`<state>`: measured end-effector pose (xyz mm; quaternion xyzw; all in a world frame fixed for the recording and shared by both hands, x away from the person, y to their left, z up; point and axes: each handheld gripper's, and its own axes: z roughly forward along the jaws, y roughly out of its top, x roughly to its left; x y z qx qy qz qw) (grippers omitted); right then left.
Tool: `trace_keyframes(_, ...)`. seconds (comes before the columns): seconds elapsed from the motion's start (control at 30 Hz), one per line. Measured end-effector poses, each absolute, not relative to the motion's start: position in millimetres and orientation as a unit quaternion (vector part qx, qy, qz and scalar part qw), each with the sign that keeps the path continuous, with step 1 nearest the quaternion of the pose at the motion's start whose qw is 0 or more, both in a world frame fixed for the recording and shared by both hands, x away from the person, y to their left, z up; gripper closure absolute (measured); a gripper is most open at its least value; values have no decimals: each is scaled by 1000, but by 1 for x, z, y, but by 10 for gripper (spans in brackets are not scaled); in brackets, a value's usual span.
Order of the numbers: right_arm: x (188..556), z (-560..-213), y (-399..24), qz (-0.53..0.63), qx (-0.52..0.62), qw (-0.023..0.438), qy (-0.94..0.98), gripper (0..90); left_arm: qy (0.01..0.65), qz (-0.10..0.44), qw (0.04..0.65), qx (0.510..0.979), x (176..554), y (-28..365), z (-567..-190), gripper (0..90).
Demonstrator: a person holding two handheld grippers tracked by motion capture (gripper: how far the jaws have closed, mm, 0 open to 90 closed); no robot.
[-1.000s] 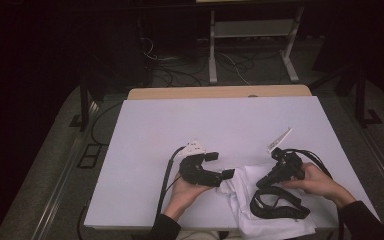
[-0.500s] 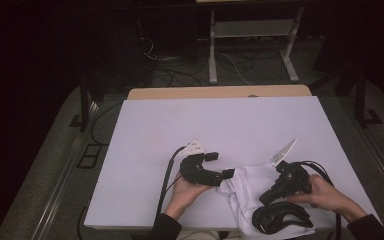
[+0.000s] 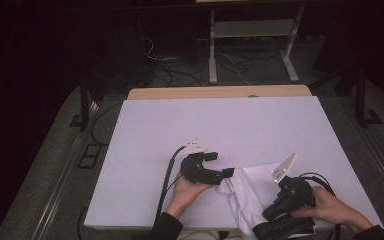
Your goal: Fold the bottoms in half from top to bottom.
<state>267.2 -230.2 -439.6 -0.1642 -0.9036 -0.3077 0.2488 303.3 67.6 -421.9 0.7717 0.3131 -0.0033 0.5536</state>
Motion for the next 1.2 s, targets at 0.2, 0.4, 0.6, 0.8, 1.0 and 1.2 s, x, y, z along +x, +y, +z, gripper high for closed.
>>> trace_keyframes(0.2,263,-444,-226,-286,-148,234,-917,840,319,-6,546,775,306,65,-426,112)
trace_keyframes(0.4,260,-446,-223,-271,-140,220,-926,840,324,-8,538,778,308,64,-429,109)
trace_keyframes(0.6,258,-447,-221,-263,-139,209,-932,840,325,-8,536,779,308,64,-429,109)
trace_keyframes(0.8,258,-442,-223,-277,-136,206,-929,805,328,-10,535,779,309,65,-429,109)
trace_keyframes(1.0,259,-430,-227,-298,-138,185,-926,753,328,-11,534,779,310,65,-430,109)
trace_keyframes(1.2,262,-422,-231,-317,-148,162,-923,675,329,-13,533,780,310,64,-430,109)
